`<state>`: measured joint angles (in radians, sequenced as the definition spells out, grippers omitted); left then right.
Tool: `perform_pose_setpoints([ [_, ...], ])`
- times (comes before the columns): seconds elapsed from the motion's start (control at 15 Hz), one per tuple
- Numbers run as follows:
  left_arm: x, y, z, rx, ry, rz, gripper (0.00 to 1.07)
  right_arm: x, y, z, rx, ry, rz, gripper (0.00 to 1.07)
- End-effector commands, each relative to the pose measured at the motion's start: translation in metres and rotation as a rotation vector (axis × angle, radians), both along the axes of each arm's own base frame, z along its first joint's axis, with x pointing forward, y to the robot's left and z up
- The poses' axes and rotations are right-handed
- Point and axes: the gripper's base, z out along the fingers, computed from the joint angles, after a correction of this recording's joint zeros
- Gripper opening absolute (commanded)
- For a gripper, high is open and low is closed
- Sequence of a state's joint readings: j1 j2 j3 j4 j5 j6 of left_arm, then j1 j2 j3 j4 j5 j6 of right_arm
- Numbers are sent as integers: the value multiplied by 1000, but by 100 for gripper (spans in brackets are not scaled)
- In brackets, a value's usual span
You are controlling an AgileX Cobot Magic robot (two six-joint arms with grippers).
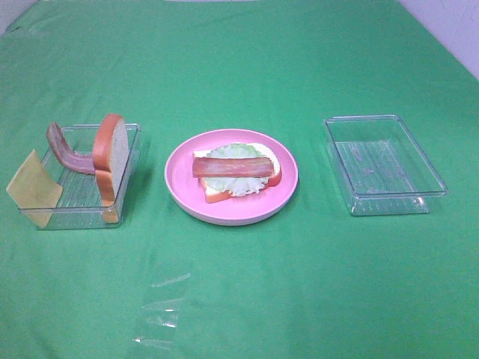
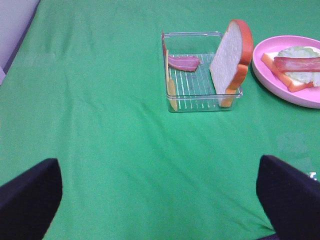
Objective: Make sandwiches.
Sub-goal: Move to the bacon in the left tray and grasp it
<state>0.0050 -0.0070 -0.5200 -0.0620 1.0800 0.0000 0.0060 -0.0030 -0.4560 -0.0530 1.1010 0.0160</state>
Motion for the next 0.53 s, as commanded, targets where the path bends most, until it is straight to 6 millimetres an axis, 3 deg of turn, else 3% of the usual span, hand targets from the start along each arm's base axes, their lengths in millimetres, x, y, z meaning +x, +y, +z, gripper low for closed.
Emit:
perform_pose_setpoints([
  [0.07, 0, -1, 0, -7, -4, -3, 98, -4, 1, -1, -1, -33, 4, 97],
  [0.53, 0, -1, 0, -7, -4, -3, 98, -4, 1, -1, -1, -33, 4, 97],
])
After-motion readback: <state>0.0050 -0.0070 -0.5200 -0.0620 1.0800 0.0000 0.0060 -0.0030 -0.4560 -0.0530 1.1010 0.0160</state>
